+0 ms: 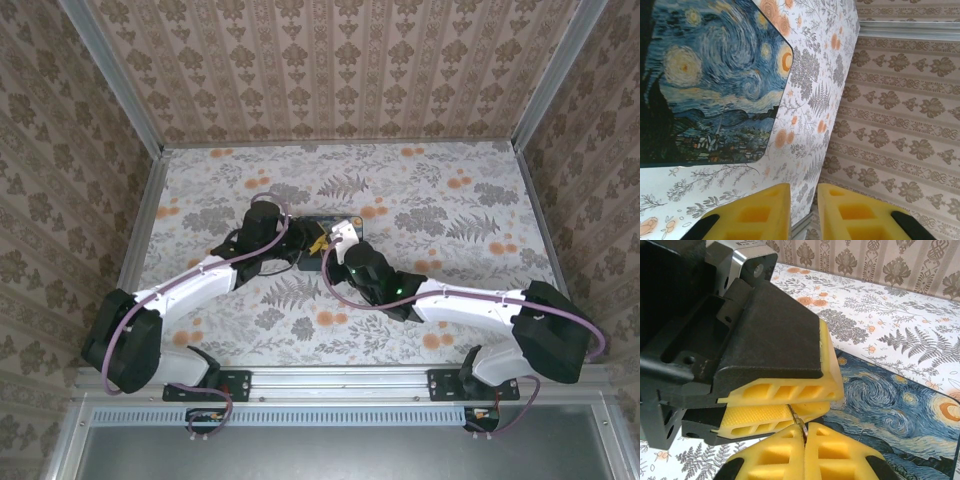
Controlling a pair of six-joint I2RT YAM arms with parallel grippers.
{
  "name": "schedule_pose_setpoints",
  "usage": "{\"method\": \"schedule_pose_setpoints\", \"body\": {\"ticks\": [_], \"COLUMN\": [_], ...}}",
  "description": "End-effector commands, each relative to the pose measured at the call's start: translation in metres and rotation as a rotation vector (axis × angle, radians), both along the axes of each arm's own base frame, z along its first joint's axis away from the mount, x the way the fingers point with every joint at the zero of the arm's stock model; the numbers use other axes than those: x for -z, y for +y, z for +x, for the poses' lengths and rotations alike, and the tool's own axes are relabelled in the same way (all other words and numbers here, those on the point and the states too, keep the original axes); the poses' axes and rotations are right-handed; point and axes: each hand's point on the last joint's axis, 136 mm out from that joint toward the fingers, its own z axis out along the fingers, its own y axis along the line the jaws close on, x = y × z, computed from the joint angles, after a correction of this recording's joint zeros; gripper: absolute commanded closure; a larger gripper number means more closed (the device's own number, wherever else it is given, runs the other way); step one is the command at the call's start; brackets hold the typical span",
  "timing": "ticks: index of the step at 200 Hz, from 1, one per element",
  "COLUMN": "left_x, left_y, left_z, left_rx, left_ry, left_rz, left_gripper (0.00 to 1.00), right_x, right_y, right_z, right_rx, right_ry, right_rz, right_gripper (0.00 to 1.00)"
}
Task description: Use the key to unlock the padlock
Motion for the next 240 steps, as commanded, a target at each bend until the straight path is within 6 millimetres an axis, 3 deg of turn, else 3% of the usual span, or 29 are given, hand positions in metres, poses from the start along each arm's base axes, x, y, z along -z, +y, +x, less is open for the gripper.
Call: {"method": "schedule_pose_setpoints", "body": {"ticks": [1, 115, 149, 154, 164, 206, 240], "left_x": [-0.008, -0.001, 0.002, 0.002, 0.0, -0.008, -0.02], "left_y": [-0.005, -0.006, -0.005, -0.005, -0.003, 0.007, 0.016], "left_z": [0.003, 0.003, 0.008, 0.009, 0.011, 0.02, 0.026], "left_rx": [0.002, 0.0, 0.007, 0.008, 0.012, 0.029, 0.055], "left_ry": [-0.023, -0.019, -0.055, -0.065, -0.096, -0.232, -0.368], "left_rz": [-0.018, -0.004, 0.013, 0.018, 0.027, 0.076, 0.126], "left_gripper": [0.8, 0.99, 1.0, 1.0, 1.0, 1.0, 1.0], "right_x": [-0.008, -0.008, -0.002, -0.013, -0.012, -0.016, -0.02], "right_y": [0.004, 0.003, -0.007, -0.012, -0.02, -0.057, -0.062], "right_z": [0.004, 0.005, 0.004, 0.003, 0.001, -0.006, -0.006], "right_rx": [0.011, 0.024, 0.053, 0.057, 0.068, 0.121, 0.112], "right_ry": [-0.021, -0.018, 0.012, 0.005, 0.022, 0.122, 0.248], "right_rz": [-0.004, 0.006, 0.033, 0.069, 0.096, 0.315, 0.527], "right_gripper": [1.0, 1.0, 0.68, 0.65, 0.6, 0.52, 0.5]}}
